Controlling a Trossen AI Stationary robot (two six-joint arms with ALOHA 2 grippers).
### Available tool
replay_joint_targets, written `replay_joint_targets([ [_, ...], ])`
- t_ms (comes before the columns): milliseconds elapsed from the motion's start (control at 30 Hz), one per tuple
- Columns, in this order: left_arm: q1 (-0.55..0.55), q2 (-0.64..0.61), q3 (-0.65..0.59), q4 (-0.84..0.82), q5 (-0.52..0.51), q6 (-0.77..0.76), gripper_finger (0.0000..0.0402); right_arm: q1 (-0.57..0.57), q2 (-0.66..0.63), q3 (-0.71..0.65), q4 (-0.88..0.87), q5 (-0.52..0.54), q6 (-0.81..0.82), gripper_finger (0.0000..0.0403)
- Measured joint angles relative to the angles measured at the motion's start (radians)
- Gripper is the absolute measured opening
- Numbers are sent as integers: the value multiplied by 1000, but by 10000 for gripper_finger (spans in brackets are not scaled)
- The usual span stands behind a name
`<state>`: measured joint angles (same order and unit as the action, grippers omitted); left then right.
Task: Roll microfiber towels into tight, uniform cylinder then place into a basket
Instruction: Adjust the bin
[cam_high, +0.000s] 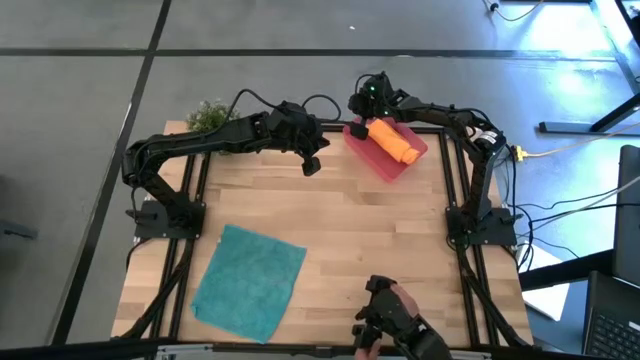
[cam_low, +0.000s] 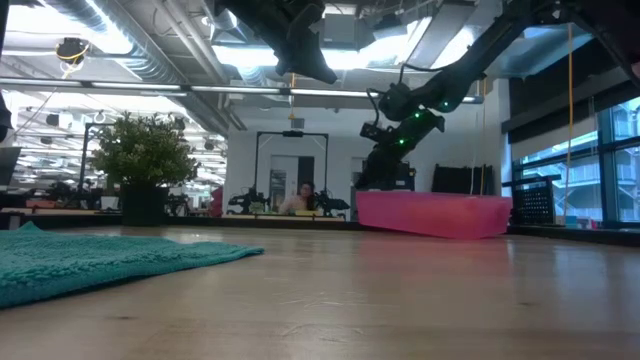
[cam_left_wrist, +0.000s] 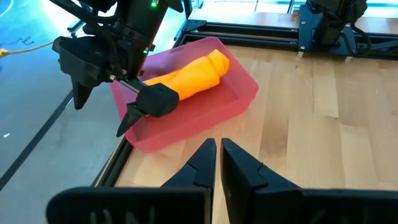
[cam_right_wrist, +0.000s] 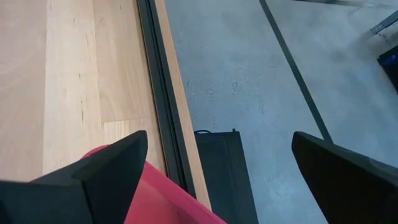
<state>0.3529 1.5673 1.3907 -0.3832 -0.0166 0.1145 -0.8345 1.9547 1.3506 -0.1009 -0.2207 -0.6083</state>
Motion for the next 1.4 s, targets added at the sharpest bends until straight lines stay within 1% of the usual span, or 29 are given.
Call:
replay_joint_targets([
  [267, 0, 0, 0, 0, 0, 0, 14, 0, 6, -1, -2, 0, 2, 398],
  [600, 0, 0, 0, 0, 0, 0, 14, 0, 6, -1, -53, -4, 6, 398],
  [767, 0, 0, 0, 0, 0, 0, 14, 0, 6, -1, -67, -24, 63, 398],
  [867, 0, 0, 0, 0, 0, 0, 14, 0, 6, -1, -78, -57, 90, 398],
  [1133, 0, 0, 0, 0, 0, 0, 14, 0, 6, -1, -205, -103, 106, 398],
  [1267, 0, 0, 0, 0, 0, 0, 14, 0, 1, 0, -281, -151, 106, 398],
  [1400, 0, 0, 0, 0, 0, 0, 14, 2, -22, 0, -364, -147, 93, 398],
])
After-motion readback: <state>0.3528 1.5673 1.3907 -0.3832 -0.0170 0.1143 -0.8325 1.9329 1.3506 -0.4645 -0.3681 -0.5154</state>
